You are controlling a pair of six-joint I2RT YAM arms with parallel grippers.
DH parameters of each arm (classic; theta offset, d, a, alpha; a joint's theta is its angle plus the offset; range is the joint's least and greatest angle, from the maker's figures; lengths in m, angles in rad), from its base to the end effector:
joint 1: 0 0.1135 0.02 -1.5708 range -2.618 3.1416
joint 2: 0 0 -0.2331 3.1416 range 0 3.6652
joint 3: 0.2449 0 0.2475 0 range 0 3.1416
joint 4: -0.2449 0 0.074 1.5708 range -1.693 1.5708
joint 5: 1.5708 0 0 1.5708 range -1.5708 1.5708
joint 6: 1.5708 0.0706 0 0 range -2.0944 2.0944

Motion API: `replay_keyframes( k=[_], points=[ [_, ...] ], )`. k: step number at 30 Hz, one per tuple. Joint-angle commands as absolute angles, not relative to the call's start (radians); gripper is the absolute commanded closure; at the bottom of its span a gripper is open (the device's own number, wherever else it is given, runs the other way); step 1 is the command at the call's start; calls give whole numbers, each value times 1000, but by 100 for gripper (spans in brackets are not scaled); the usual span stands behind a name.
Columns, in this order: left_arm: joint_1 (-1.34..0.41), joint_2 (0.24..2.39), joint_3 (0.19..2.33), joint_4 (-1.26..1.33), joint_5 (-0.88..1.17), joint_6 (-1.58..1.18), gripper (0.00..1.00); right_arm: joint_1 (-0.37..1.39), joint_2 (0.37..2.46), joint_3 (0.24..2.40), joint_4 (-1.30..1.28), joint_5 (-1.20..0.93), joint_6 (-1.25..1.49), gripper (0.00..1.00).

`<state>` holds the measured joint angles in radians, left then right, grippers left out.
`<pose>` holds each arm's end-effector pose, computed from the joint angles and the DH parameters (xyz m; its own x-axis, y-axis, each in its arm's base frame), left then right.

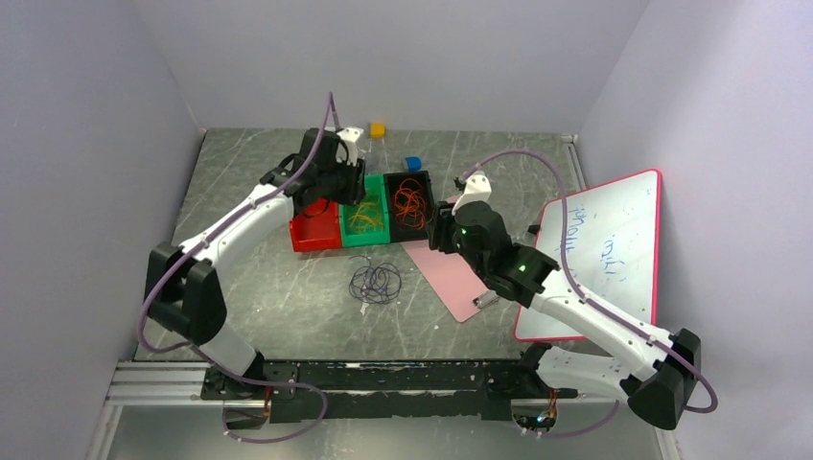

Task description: Untangle the cables

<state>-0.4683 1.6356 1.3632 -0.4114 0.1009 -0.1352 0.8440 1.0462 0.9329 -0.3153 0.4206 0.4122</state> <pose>0.3486 -0.1843 0.2482 -0.6285 0.1676 -0.7595 0.4380 0.8832 -0.1675 0.2040 0.1860 0.2902 -0.4275 0.0696 -0.9013 -0.2883 0.9345 0.2089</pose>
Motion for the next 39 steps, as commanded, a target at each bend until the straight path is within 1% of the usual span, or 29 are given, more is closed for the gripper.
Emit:
replay_keyframes(
  k=[1, 8, 12, 17, 28, 34, 36, 39],
  points=[
    [-554, 1537, 1257, -423, 84, -197, 55, 848, 1057, 902, -291, 413, 433, 51],
    [-675, 1407, 1080, -418, 51, -337, 52, 848, 1108, 855, -256, 288, 483, 51],
    [-735, 1375, 1019, -443, -53, -439, 49, 848, 1146, 830, -234, 233, 506, 51],
    [-787, 1401, 1003, -496, -172, -505, 45, 848, 1193, 825, -222, 196, 501, 51],
    [-802, 1508, 968, -432, -158, -511, 44, 849, 1234, 831, -229, 184, 495, 51],
    [-803, 1582, 983, -383, -144, -490, 50, 848, 1250, 834, -223, 175, 499, 51],
    [-802, 1602, 993, -382, -142, -486, 55, 848, 1255, 838, -231, 175, 499, 51],
    [-804, 1602, 991, -379, -142, -488, 66, 849, 1248, 832, -233, 186, 502, 51]
  ],
)
